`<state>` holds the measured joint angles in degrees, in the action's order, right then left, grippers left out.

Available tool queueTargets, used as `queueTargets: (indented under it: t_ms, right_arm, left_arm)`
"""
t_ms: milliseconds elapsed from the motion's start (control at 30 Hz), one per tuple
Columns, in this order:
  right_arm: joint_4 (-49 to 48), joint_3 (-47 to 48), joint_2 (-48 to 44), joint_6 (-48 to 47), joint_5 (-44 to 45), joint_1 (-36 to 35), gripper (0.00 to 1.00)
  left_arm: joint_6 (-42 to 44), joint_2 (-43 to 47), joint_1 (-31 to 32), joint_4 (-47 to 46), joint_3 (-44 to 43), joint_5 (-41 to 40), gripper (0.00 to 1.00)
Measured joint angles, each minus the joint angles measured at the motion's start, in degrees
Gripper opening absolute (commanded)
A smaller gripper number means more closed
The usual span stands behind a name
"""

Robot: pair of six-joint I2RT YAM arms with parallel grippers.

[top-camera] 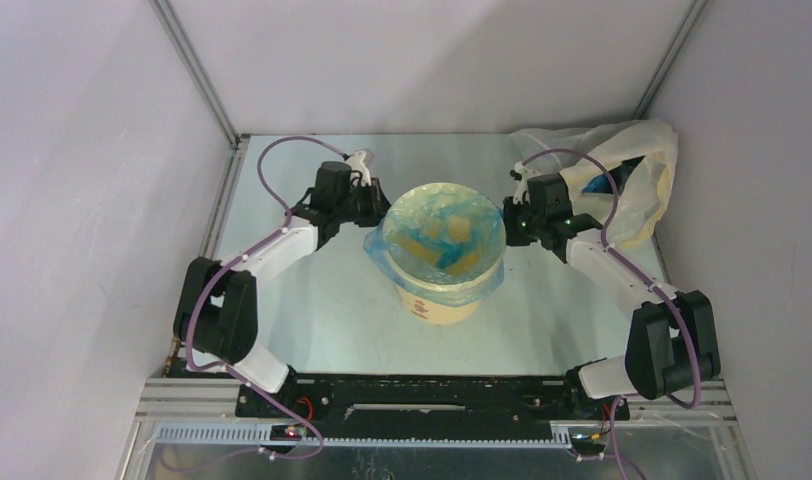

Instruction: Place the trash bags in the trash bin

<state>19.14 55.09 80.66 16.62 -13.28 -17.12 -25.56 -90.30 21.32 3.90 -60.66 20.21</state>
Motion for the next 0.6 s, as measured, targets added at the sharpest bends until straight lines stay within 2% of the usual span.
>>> queueTargets:
  t_ms: [33, 100, 200, 267, 400, 500, 533, 600]
  right_arm:
    - [-0.1, 0.0, -0.2, 0.1, 0.0, 0.1, 0.22]
    - [0.1, 0.0, -1.0, 0.3, 0.1, 0.6, 0.36]
    - [1.7, 0.5, -3.1, 0.3, 1.1, 1.8, 0.47]
    - [4.1, 1.9, -4.7, 0.2, 2.4, 2.4, 0.52]
    - [8.7, 6.7, -8.1, -0.3, 5.8, 3.1, 0.52]
    - [11.5, 9.3, -11.4, -0.6, 7.3, 3.1, 0.47]
    - [12.5, 10.2, -12.9, -0.8, 7.5, 3.0, 0.44]
    - [14.2, 11.9, -15.8, -1.5, 7.9, 2.4, 0.30]
  left_arm:
    - [0.1, 0.1, 0.0, 0.0, 0.0, -0.3, 0.33]
    - [0.0, 0.5, -0.3, 0.1, 0.0, -1.1, 0.39]
    - [0.1, 3.0, -1.4, 0.8, 0.0, -2.7, 0.55]
    - [0.2, 5.6, -2.4, 1.5, 0.0, -4.0, 0.61]
    - [0.1, 12.8, -4.4, 2.7, 0.3, -6.8, 0.69]
    - [0.0, 20.5, -4.7, 2.6, 3.3, -9.3, 0.69]
    - [-0.1, 22.8, -4.7, 2.6, 4.6, -9.7, 0.68]
    - [-0.9, 27.7, -4.7, 1.5, 8.3, -10.3, 0.67]
